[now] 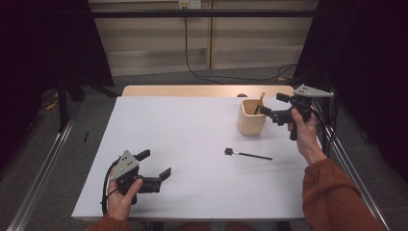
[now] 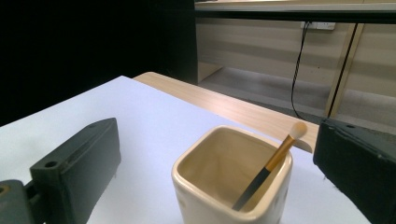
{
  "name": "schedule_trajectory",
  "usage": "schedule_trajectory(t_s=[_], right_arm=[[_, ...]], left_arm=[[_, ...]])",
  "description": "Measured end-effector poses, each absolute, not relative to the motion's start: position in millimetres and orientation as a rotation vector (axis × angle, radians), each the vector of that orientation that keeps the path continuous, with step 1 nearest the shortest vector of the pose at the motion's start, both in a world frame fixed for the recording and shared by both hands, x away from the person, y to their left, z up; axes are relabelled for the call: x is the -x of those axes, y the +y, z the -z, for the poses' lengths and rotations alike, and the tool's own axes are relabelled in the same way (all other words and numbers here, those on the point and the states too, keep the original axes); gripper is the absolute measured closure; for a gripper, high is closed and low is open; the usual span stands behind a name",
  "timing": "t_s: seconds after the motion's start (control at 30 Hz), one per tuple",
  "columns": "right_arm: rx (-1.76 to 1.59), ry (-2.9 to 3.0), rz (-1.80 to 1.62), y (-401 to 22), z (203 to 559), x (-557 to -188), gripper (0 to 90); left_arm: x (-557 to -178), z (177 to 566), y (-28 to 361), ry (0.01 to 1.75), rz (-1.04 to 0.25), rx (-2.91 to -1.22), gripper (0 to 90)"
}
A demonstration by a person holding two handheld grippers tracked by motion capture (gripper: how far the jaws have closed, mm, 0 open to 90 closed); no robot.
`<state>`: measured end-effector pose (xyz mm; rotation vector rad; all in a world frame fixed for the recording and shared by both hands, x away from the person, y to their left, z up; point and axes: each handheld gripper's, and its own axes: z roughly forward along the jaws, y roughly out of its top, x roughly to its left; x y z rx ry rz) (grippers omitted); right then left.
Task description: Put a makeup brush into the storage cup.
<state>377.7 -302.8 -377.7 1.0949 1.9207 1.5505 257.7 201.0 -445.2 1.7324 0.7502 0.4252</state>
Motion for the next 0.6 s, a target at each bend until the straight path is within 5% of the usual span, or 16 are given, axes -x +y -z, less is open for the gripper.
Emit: schedule_trajectory(t_s=[0.6], right_arm=[[-1.087,1.909,-1.543,-319,386,-337,2.0]], left_arm=[[-257,444,201,0.763,-0.422,-1.725,1.7]])
